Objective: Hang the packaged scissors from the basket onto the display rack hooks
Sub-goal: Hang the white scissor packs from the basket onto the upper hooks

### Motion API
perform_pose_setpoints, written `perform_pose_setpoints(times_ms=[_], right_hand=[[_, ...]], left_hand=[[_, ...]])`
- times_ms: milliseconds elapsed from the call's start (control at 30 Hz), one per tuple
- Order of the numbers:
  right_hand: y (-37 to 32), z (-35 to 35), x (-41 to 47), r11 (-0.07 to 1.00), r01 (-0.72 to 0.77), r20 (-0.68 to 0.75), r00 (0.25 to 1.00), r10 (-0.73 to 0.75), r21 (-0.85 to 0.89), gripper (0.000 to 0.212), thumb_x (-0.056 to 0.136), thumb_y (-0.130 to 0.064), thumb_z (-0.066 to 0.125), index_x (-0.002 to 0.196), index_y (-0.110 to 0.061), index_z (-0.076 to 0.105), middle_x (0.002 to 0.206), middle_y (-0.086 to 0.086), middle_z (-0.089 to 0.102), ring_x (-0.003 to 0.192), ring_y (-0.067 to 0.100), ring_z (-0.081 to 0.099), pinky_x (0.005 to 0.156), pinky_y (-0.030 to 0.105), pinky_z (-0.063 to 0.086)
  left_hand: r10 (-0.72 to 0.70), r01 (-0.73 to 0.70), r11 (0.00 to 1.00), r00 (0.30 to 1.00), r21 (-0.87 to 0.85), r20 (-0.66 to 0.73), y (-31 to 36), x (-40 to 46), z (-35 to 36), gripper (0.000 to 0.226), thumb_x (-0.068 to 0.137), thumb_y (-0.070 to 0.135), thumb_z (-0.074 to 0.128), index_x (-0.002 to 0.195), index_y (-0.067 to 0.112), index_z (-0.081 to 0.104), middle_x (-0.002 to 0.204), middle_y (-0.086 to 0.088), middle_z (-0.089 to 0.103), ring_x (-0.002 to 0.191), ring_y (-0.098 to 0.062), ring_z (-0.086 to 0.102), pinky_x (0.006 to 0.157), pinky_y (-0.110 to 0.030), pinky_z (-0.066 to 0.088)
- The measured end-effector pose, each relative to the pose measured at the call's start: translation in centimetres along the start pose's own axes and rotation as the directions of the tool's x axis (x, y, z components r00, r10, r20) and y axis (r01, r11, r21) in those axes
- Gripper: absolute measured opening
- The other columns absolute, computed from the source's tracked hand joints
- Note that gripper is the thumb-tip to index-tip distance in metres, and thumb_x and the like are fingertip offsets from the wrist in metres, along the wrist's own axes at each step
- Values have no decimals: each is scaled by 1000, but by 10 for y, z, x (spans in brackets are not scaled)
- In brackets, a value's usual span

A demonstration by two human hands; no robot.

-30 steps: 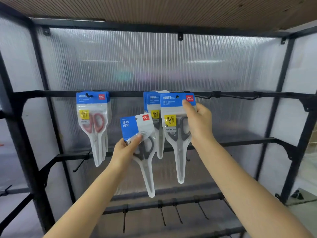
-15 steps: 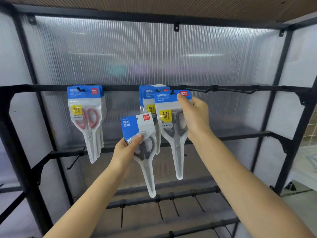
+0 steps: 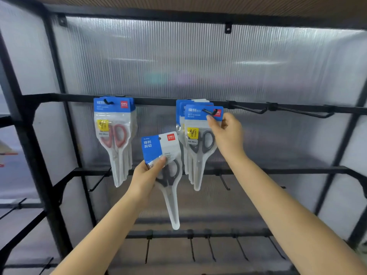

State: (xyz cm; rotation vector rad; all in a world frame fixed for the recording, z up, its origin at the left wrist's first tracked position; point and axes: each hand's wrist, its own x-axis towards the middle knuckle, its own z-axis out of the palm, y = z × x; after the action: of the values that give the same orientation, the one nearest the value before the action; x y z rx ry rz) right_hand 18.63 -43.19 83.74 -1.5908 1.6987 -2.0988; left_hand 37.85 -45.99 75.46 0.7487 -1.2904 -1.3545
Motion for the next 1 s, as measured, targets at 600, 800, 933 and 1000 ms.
perform_pose_setpoints(times_ms=[600, 800, 933, 1000], right_hand=[[17, -6, 4, 985, 129, 61, 991, -122, -118, 20, 87, -23, 65, 100, -13, 53, 95, 0, 56, 79, 5, 52, 70, 16, 47], [2, -42, -26, 988, 49, 509, 860, 35, -149, 14, 89, -31, 60, 97, -20, 61, 88, -12, 64, 83, 5, 61, 67, 12, 47], [-5, -58, -25, 992, 39, 470, 882, 21, -117, 10, 87, -19, 64, 82, -22, 56, 81, -8, 65, 76, 11, 64, 64, 21, 52], [-11, -63, -25, 994, 37, 494, 869, 20, -106, 16, 87, -17, 64, 78, -24, 54, 80, -6, 65, 75, 13, 65, 68, 29, 55]], left_hand=[[16, -38, 984, 992, 173, 127, -3, -10, 15, 21, 84, 29, 62, 103, 21, 63, 93, 5, 73, 87, -10, 68, 76, -23, 55], [33, -75, 981, 974, 181, 224, -5, -19, 44, 25, 80, 32, 61, 104, 24, 61, 93, 10, 72, 87, -7, 68, 72, -18, 55], [30, -75, 984, 964, 161, 263, -6, -20, 56, 22, 83, 28, 61, 104, 22, 62, 95, 7, 72, 86, -8, 68, 72, -18, 55], [23, -64, 988, 961, 141, 276, -6, -20, 61, 26, 82, 27, 62, 106, 19, 63, 97, 3, 72, 86, -9, 67, 72, -17, 54]])
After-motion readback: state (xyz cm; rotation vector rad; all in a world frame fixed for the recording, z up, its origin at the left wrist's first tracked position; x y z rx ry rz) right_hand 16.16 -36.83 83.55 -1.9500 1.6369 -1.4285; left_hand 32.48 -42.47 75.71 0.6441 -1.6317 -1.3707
